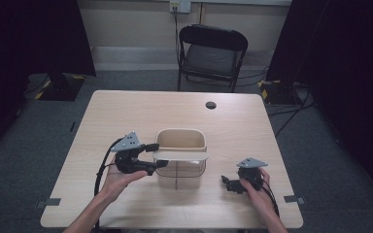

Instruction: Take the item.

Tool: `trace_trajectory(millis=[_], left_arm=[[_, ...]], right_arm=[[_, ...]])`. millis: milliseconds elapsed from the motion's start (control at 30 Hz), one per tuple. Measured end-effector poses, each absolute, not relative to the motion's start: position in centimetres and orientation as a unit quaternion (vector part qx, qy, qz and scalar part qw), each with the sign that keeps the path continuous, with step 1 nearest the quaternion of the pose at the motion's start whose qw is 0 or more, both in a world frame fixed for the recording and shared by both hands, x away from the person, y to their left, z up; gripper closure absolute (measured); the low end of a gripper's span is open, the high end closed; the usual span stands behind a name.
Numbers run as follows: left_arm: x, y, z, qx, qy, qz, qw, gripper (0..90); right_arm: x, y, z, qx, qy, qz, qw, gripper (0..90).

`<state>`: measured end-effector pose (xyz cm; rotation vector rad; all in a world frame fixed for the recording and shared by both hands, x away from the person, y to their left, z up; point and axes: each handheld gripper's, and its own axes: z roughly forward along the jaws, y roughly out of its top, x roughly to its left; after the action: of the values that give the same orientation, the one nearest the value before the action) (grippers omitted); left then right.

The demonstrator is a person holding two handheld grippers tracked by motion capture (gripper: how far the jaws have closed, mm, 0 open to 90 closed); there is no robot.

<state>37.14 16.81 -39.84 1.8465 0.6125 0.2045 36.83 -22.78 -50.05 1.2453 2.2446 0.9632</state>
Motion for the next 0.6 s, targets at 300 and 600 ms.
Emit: trace_trajectory(millis=[300, 600], left_arm=[[37.19, 16.29, -39.66, 0.782, 0.255, 0.079, 0.563, 31.7], [37.35, 16.50, -39.62, 0.782, 0.255, 0.073, 0.564, 39.5]], right_arm=[[36.83, -22.77, -50.05, 0.445, 0.802, 0.344, 0.199, 11.6], [36.83, -22.77, -50.05, 0.445, 0.802, 0.344, 0.199, 11.6]])
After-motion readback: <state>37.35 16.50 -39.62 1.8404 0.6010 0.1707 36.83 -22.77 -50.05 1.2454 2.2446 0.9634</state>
